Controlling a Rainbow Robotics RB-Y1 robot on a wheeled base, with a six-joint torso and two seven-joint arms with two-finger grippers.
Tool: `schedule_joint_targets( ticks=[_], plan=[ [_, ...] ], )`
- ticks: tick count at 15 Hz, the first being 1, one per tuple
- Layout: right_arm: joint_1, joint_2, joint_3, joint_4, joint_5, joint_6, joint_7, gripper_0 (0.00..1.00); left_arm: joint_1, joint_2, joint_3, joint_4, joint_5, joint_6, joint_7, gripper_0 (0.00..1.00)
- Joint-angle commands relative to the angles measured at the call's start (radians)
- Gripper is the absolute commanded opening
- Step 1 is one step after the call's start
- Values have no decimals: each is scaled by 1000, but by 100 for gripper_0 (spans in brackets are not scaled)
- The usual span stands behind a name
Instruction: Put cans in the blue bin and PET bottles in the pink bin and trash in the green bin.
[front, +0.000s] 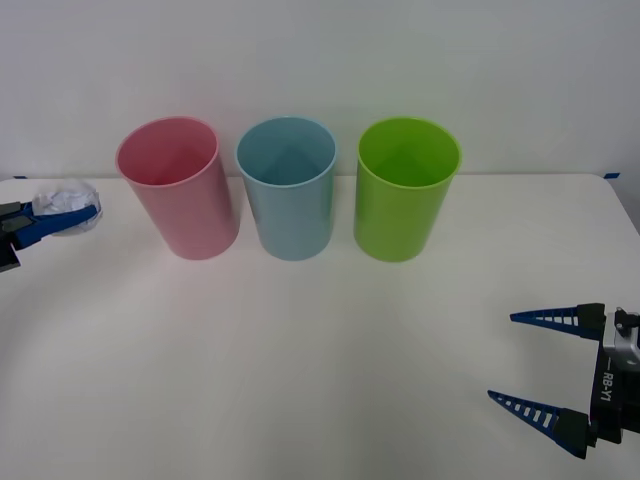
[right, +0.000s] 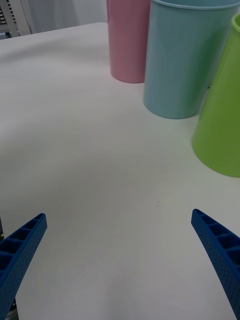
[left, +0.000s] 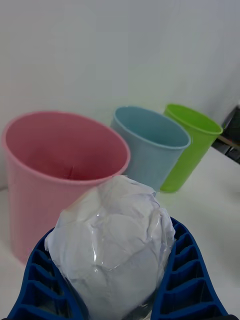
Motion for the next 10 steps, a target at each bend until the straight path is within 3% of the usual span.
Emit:
schedule_joint_targets(
  ticks=[1, 6, 10],
  plan=[
    [0, 0, 0, 0, 0, 0, 0, 100, -1, 0, -1, -73, 80, 22, -1, 0],
    [0, 0, 0, 0, 0, 0, 0, 100, -49, 0, -85, -282, 161, 190, 33, 0],
    [0, 0, 0, 0, 0, 0, 0, 100, -224, 0, -260, -292, 222, 309, 36, 0]
  ],
)
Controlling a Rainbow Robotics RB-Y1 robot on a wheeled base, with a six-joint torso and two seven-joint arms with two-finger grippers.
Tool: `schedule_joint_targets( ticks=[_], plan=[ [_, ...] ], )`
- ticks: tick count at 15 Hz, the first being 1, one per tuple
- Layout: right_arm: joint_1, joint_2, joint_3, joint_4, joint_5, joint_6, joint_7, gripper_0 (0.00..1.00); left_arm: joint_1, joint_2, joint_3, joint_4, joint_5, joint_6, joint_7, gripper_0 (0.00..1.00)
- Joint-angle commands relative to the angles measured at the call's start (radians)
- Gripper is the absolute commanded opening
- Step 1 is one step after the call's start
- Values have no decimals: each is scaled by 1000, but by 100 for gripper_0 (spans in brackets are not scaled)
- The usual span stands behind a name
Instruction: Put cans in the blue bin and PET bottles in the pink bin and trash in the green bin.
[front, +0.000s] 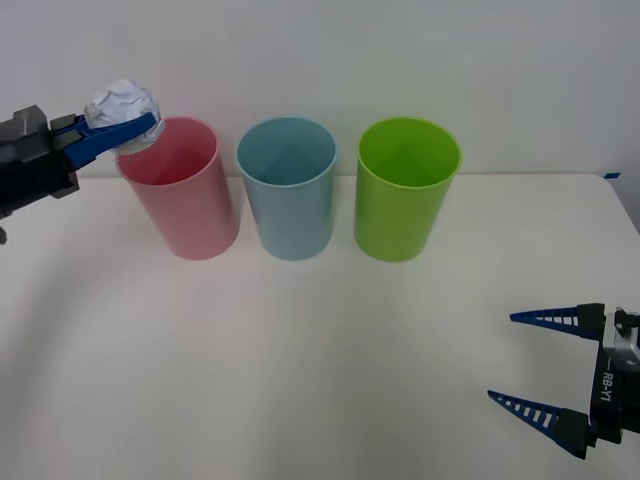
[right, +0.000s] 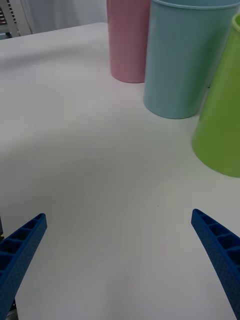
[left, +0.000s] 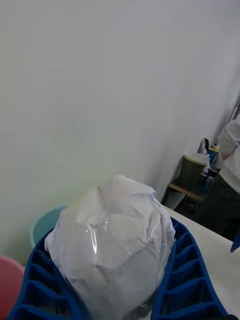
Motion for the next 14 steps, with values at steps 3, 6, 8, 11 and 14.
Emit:
schedule_joint_targets(
  ticks=[3, 6, 8, 11, 14],
  plan=[
    [0, 0, 0, 0, 0, 0, 0, 100, -201, -23, -178, -5, 47, 156, -3, 0],
    [0, 0, 0, 0, 0, 0, 0, 100, -321, -68, -253, 29, 2, 212, 18, 0],
    [0, 0, 0, 0, 0, 0, 0, 100, -450, -95, -344, 133, 13, 215, 17, 0],
    [0, 0, 0, 0, 0, 0, 0, 100, -589, -166, -425, 271, 14, 214, 15, 0],
    [0, 0, 0, 0, 0, 0, 0, 100, -677, -173, -542, 290, 42, 272, 24, 0]
  ],
)
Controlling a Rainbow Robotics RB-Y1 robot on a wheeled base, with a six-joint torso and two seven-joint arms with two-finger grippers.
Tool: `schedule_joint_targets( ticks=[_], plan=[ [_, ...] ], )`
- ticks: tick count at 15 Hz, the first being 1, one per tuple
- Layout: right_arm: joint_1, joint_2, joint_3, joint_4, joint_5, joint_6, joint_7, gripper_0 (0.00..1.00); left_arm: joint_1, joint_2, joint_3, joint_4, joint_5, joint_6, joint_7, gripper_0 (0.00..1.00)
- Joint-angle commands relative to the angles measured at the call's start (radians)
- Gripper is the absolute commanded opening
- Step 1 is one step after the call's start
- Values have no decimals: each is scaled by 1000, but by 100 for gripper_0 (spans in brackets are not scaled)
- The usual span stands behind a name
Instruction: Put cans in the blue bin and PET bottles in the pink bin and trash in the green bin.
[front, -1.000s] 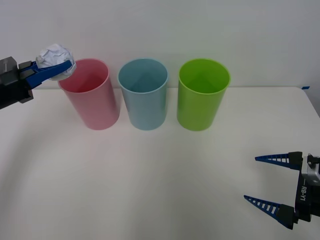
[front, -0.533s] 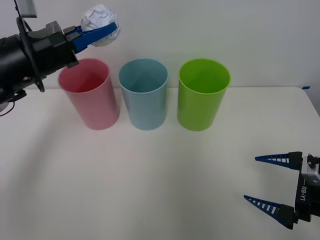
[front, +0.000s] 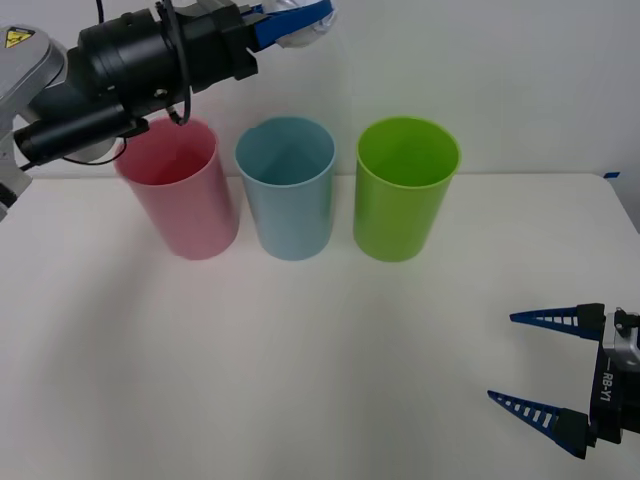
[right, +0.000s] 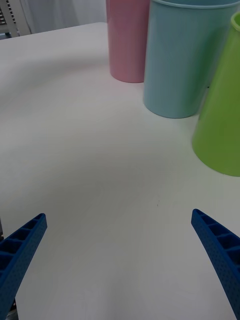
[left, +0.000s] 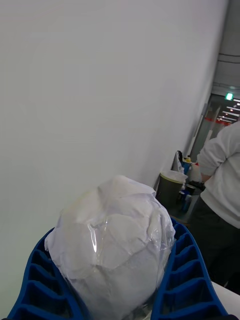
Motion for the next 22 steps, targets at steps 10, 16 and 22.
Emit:
schedule_joint_targets(
  ticks=[10, 16, 22],
  plan=[
    [0, 0, 0, 0, 0, 0, 0, 100, -291, 10, -484, 37, 51, 303, 170, 0],
    [0, 0, 0, 0, 0, 0, 0, 100, -390, 9, -680, 47, 140, 419, 210, 0],
    [0, 0, 0, 0, 0, 0, 0, 100, -496, -31, -866, 73, 238, 501, 236, 0]
  ],
)
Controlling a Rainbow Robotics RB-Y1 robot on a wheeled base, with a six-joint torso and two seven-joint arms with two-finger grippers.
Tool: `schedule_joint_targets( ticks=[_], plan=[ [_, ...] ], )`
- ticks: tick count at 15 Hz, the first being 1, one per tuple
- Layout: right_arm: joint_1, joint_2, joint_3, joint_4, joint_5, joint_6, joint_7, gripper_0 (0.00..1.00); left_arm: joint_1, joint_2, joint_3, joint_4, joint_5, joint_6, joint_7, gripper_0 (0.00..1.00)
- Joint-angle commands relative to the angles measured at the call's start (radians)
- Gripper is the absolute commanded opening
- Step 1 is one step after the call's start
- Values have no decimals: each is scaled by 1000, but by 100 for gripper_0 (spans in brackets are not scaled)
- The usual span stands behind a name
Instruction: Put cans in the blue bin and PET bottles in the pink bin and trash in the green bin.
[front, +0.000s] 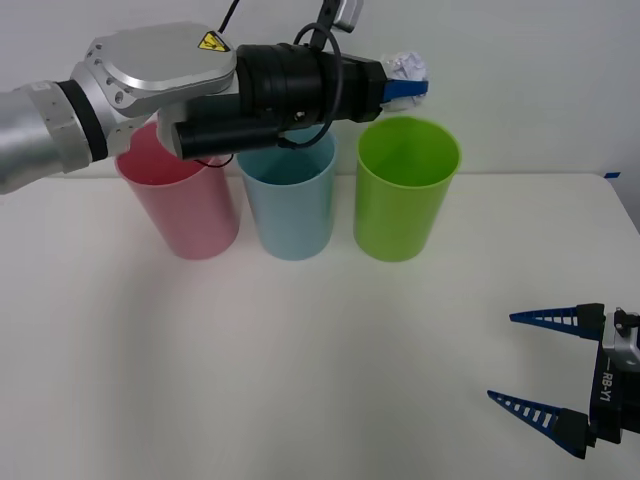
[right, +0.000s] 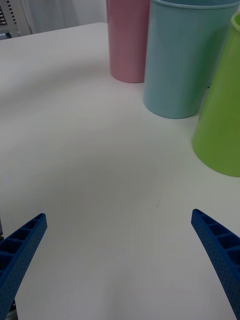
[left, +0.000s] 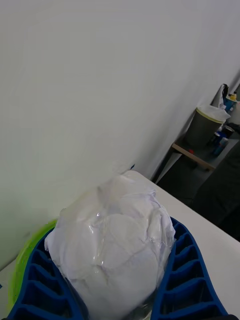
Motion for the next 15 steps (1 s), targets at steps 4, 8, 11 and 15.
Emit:
schedule_joint_targets(
  ticks=[4, 8, 11, 15],
  plan=[
    [0, 0, 0, 0, 0, 0, 0, 100, -21, -110, -40, 142, 7, 12, 4, 0],
    [0, 0, 0, 0, 0, 0, 0, 100, -80, -147, -159, 219, 42, 13, 26, 0],
    [0, 0, 0, 0, 0, 0, 0, 100, -122, -150, -244, 217, 111, 41, 29, 0],
    [0, 0, 0, 0, 0, 0, 0, 100, -120, -159, -245, 214, 122, 42, 40, 0]
  ],
)
